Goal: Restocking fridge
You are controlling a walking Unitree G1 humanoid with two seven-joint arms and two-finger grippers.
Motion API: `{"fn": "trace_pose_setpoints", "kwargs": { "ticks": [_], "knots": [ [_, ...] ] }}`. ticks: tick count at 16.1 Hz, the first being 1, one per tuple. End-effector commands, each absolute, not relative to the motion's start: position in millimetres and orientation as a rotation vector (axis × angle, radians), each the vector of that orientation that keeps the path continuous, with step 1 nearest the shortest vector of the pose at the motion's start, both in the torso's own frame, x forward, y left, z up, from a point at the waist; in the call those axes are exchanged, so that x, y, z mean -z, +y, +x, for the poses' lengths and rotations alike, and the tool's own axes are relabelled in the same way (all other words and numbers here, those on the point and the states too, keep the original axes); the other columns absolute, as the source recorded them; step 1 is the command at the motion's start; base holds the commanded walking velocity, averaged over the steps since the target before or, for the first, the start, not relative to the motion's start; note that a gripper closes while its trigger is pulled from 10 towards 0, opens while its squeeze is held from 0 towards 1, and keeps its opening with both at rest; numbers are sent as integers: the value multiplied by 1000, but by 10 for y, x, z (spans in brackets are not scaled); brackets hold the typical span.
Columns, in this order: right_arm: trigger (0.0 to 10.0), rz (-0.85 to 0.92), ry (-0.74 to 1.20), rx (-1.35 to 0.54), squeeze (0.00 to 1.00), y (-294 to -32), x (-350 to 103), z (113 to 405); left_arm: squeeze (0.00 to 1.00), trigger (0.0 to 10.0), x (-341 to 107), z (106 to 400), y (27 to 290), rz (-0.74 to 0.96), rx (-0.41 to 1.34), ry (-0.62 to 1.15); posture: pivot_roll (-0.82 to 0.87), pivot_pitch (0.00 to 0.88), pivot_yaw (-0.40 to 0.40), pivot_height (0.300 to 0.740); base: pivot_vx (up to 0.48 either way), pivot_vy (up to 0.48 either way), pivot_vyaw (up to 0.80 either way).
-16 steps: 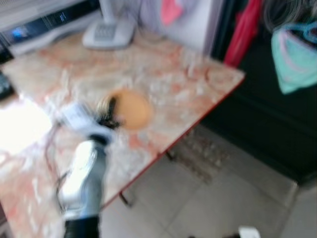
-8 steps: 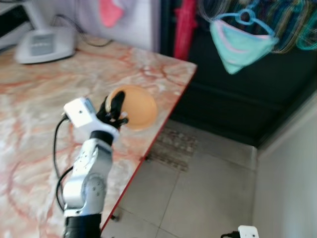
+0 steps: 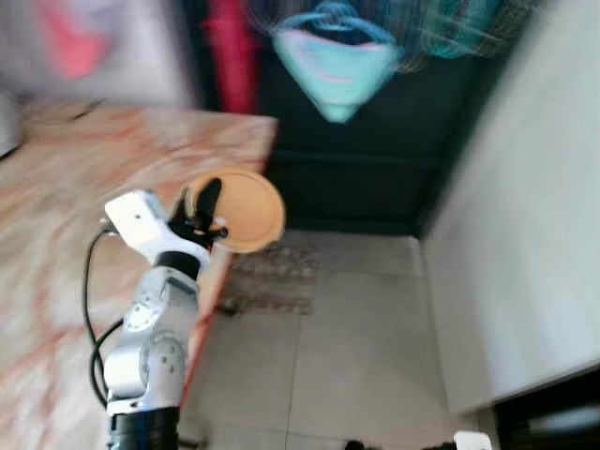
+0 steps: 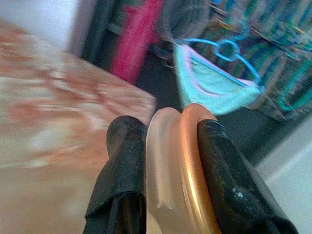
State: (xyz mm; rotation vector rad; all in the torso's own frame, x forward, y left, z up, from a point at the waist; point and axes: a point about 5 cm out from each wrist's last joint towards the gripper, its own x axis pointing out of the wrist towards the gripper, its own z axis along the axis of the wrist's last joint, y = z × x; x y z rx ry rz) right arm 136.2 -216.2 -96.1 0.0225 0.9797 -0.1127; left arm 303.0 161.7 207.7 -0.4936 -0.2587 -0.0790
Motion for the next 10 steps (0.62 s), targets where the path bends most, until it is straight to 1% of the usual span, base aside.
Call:
{"fn": "trace_pose_setpoints", "kwargs": {
  "ticks": [1, 10],
  "knots": [
    [10000, 39, 1004, 105, 0, -2107, 994, 1302, 0, 10000, -2091, 3020, 1583, -486, 95, -259, 68, 167, 53, 740, 0, 0, -781],
    [10000, 36, 1004, 118, 0, -2105, 995, 1303, 0, 10000, -2091, 3024, 1573, -486, 107, -253, 70, 167, 54, 740, 0, 0, -786]
  ]
}}
